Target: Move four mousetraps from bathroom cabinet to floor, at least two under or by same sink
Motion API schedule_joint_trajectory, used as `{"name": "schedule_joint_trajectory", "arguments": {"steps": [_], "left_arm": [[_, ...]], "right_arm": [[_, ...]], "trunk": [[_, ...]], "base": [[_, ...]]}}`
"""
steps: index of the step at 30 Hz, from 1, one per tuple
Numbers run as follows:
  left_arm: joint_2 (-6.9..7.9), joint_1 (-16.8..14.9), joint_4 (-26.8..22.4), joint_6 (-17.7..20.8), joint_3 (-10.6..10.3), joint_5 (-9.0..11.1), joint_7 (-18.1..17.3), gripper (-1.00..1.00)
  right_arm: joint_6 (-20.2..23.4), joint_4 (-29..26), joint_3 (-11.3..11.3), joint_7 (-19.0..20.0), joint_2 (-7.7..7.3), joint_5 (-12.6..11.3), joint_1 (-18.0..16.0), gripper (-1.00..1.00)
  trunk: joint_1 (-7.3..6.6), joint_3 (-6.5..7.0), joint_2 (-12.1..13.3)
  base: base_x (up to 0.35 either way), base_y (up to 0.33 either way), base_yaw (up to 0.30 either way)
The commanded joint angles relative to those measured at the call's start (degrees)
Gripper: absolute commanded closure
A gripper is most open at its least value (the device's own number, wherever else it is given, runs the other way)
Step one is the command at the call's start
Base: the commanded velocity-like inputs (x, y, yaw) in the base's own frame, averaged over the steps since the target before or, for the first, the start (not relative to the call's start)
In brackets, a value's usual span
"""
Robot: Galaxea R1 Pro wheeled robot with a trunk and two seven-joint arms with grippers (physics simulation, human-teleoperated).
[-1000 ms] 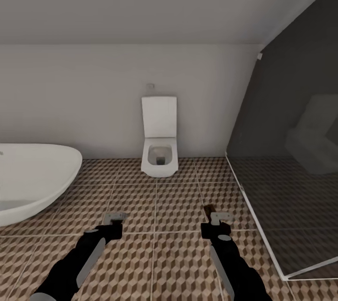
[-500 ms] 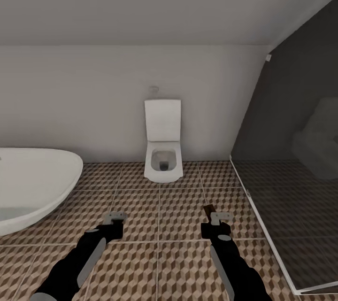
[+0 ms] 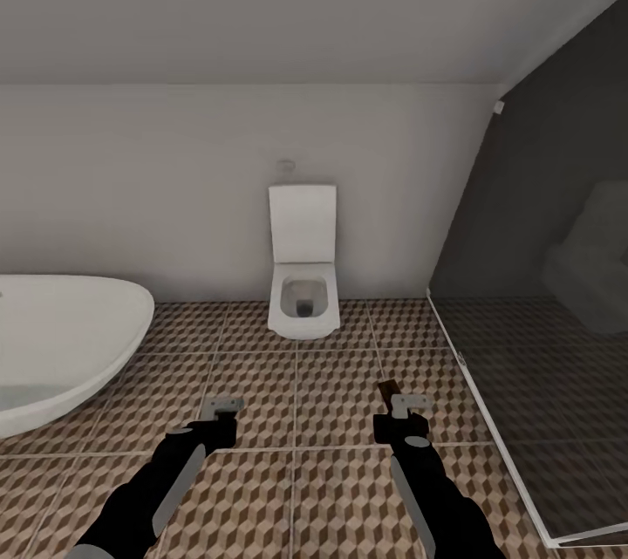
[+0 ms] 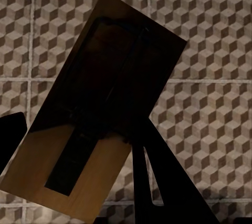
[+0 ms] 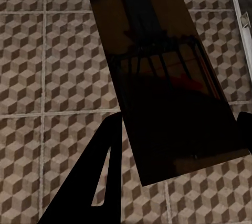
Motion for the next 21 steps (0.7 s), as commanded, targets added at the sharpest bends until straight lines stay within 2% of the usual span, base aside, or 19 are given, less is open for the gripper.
{"name": "schedule_joint_trajectory", "arguments": {"steps": [1,10,21], "left_arm": [[0.07,-0.04,-0.05,0.17,-0.26,0.61,0.52,1.0],[0.07,-0.04,0.18,0.17,-0.42,0.63,0.52,1.0],[0.07,-0.04,0.14,0.17,-1.1,0.63,0.52,1.0]], "right_arm": [[0.27,-0.07,0.13,-0.47,-0.02,-0.31,-0.01,1.0],[0.27,-0.07,0.11,-0.44,-0.02,-0.31,-0.03,1.0],[0.23,-0.08,0.08,-0.43,-0.02,-0.31,-0.03,1.0]], "trunk": [[0.03,-0.11,-0.12],[0.03,-0.11,-0.12],[2.45,-2.09,-4.53]], "base": [[0.0,0.0,0.0],[0.0,0.0,0.0],[0.0,0.0,0.0]]}}
